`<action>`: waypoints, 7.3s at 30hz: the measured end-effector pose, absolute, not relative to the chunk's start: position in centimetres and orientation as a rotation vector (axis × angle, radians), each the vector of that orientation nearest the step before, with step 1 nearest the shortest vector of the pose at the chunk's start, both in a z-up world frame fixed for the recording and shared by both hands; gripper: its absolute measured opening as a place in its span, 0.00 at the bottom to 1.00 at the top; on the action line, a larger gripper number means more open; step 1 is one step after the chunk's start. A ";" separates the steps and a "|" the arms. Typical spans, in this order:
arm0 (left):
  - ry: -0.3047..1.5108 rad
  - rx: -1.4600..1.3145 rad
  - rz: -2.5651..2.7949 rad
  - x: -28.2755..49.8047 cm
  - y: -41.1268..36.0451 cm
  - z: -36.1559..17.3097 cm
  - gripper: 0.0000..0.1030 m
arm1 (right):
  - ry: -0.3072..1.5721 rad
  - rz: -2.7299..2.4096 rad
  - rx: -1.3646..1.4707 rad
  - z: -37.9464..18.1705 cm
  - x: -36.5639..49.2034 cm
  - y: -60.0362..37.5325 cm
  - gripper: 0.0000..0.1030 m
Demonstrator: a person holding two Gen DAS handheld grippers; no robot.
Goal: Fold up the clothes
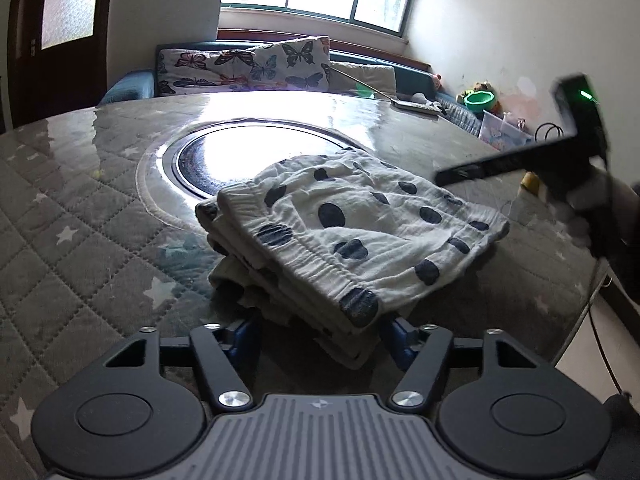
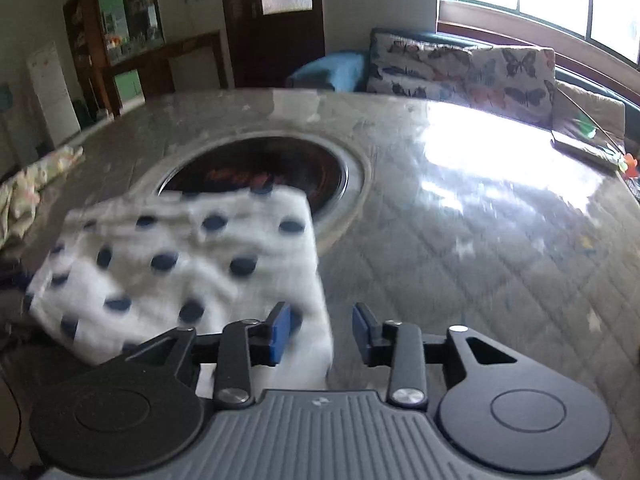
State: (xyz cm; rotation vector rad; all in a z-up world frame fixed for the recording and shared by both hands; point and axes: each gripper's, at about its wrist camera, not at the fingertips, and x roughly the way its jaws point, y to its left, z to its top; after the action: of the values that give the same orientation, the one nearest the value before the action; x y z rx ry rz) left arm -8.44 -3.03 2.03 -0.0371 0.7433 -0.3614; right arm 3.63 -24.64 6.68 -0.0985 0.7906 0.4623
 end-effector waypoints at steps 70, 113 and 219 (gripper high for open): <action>0.667 -0.061 0.160 -2.6 1.9 -0.1 1.00 | 0.701 0.070 -0.015 1.5 6.1 -34.0 1.00; 0.671 -0.057 0.160 -2.2 1.7 -0.2 1.00 | 0.698 0.073 -0.011 1.6 5.8 -34.2 1.00; 0.688 -0.028 0.149 2.0 1.5 0.0 1.00 | 0.698 0.072 -0.010 1.5 5.8 -34.1 1.00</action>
State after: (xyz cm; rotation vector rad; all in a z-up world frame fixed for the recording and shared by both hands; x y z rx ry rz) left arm 1.97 1.48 0.03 -0.0279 0.6883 0.1489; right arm 5.76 -34.14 1.55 -0.0101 0.6978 0.0721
